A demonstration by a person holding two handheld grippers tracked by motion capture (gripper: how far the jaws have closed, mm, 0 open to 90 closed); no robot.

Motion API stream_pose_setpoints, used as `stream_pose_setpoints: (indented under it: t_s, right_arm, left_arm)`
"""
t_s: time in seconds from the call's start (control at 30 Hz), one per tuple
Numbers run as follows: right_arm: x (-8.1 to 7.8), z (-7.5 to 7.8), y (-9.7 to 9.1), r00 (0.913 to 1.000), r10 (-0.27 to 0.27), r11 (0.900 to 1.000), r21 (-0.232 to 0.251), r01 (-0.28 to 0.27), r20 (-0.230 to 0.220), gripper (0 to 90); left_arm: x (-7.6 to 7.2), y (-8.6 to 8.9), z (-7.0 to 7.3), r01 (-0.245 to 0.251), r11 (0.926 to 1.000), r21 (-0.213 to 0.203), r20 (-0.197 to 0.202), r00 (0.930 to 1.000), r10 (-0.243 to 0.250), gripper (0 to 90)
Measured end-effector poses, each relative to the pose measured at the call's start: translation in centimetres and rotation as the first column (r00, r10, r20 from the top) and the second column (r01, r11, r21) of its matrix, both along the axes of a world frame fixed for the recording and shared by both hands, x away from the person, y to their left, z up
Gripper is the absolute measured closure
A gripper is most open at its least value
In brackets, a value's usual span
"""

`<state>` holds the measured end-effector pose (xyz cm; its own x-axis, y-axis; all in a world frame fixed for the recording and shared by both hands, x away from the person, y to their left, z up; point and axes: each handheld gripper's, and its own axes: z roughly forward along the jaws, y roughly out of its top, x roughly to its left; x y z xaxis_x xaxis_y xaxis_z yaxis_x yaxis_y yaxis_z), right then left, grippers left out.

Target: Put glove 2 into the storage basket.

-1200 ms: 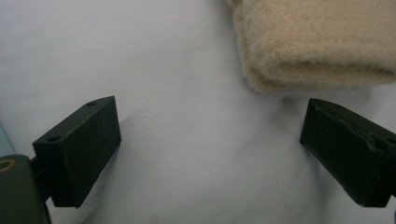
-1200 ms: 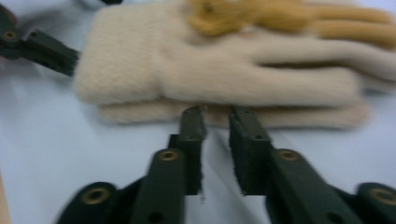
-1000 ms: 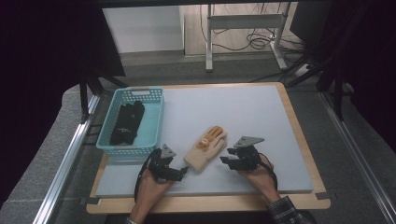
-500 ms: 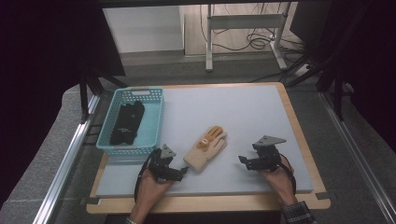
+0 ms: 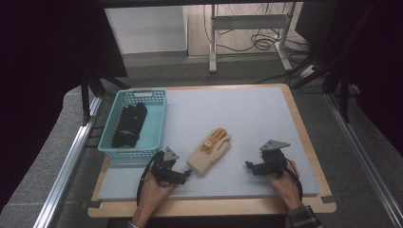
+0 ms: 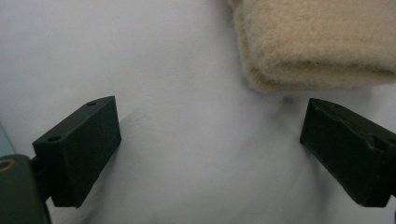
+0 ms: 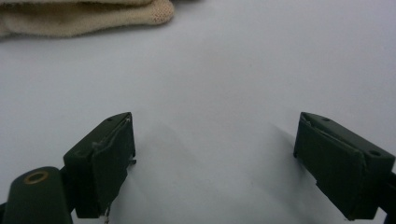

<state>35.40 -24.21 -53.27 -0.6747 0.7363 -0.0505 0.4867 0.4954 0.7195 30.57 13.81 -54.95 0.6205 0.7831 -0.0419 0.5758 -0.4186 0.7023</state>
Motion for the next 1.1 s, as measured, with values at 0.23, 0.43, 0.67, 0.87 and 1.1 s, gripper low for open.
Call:
stream_pose_setpoints:
  t_s: [0.23, 0.43, 0.67, 0.87, 1.1]
  right_arm:
    - [0.0, 0.0, 0.0, 1.0000, -0.001, 1.0000, -0.002, 0.001, 0.002, 12.1]
    - [0.0, 0.0, 0.0, 1.0000, -0.002, 1.0000, -0.002, 0.002, 0.002, 12.0]
    - [0.0, 0.0, 0.0, 1.0000, -0.003, 1.0000, 0.000, 0.003, 0.001, 12.0]
    - [0.0, 0.0, 0.0, 1.0000, -0.003, 1.0000, 0.000, 0.003, 0.001, 12.1]
    - [0.0, 0.0, 0.0, 1.0000, -0.003, 1.0000, 0.001, 0.003, 0.002, 12.1]
  left_arm:
    - [0.0, 0.0, 0.1, 0.002, 1.0000, 0.000, -0.001, 1.0000, -0.002, 6.1]
    - [-0.3, 0.2, 0.7, 0.025, 0.9991, -0.033, -0.026, 0.9993, -0.026, 7.2]
    - [-0.3, 0.1, 2.5, 0.026, 0.9960, -0.086, -0.023, 0.9993, -0.028, 6.8]
    - [1.0, -1.9, 4.3, 0.061, 0.9962, -0.063, -0.018, 0.9979, -0.062, 6.8]
    - [3.5, -4.5, 5.0, 0.078, 0.9962, -0.038, -0.041, 0.9959, -0.080, 6.9]
